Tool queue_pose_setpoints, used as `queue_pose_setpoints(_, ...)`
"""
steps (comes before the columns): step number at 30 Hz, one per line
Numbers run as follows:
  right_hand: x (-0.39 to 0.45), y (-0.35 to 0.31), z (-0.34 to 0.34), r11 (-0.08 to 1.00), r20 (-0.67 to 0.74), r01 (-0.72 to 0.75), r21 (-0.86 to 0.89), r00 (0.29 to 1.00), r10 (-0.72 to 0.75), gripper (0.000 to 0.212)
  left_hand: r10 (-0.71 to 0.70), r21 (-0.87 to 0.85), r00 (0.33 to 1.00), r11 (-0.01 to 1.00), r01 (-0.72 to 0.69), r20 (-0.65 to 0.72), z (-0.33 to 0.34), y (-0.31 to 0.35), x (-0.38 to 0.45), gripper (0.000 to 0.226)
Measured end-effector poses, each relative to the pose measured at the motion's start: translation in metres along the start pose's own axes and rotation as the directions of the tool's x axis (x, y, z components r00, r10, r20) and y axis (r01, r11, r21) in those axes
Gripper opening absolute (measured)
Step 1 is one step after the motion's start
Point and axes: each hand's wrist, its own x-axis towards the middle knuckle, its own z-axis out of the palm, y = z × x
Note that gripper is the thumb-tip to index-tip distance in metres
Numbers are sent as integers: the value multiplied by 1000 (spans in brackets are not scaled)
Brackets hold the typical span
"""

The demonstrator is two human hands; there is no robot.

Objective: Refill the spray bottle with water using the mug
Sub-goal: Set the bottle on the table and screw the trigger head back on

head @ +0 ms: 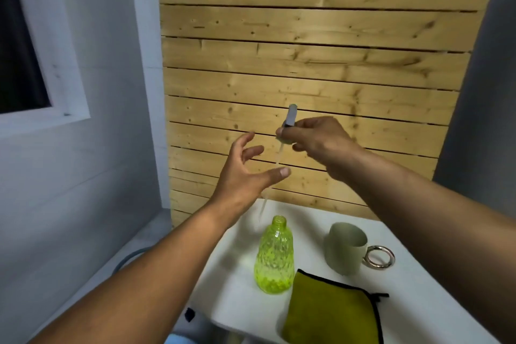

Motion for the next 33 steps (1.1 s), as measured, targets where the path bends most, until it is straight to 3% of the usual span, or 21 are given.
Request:
queue_pose_setpoints(5,-4,-6,-22,996,-25,84,-35,996,-85,22,-274,106,954,959,262,125,-34,-55,-36,113)
queue_pose_setpoints(9,-10,-10,-26,986,-45,164,-40,985,-165,22,-354,184,915,929,320,195,-34,-79,-53,111)
queue_pose_setpoints(16,-25,5,-22,951,-47,284,-121,955,-292,5,-358,270,898,918,289,255,-5,-88,-60,110)
queue_pose_setpoints(22,-36,28,-16,944,21,310,-114,951,-310,17,-363,290,895,913,286,259,8,-101,-59,107)
queue_pose_setpoints(27,-43,71,0,975,148,222,-34,965,-214,12,-339,307,902,917,254,265,10,-107,-63,95)
queue_pose_setpoints(33,-43,111,13,990,199,139,30,970,-142,18,-309,276,931,928,250,196,7,-114,-65,87)
